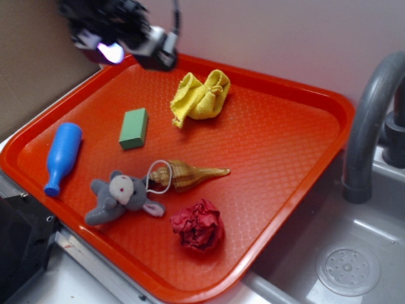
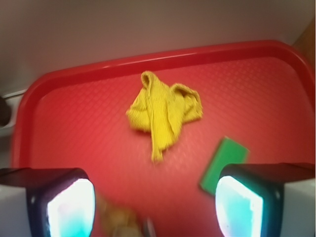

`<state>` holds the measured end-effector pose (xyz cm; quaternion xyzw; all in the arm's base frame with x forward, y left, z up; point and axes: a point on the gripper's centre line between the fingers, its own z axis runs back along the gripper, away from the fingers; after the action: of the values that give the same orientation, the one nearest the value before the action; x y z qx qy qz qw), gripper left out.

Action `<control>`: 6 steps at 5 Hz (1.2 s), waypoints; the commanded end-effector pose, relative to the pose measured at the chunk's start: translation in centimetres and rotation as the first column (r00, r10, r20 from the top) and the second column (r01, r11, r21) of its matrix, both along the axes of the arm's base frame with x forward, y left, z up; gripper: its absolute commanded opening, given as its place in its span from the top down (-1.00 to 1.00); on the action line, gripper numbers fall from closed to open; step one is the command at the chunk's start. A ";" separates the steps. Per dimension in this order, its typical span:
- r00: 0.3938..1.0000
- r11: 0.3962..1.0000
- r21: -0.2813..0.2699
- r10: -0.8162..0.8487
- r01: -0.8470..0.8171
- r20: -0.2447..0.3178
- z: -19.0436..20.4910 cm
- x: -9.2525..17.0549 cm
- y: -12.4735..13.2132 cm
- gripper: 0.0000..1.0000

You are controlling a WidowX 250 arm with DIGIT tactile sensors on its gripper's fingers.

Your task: Grab the yellow cloth.

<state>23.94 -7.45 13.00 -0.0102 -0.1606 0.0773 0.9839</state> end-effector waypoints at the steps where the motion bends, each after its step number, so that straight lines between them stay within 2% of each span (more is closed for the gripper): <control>1: 0.999 0.999 0.038 0.005 -0.007 0.037 -4.0 5.7 0.7 -1.00; 2: 1.000 0.998 0.056 0.015 -0.015 0.010 -6.6 7.9 1.0 -1.00; 3: 0.998 0.998 0.016 0.057 -0.057 0.014 -8.2 9.0 1.9 -1.00; 4: 0.996 0.993 -0.079 0.087 -0.087 -0.001 -8.8 8.7 2.7 1.00; 5: 1.000 0.996 -0.090 0.014 -0.015 -0.018 -6.3 6.9 2.6 1.00; 6: 0.996 0.997 -0.061 -0.048 0.044 -0.075 -2.5 5.5 2.5 1.00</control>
<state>28.25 -5.02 8.44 -0.0307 -0.0841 0.0658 0.9938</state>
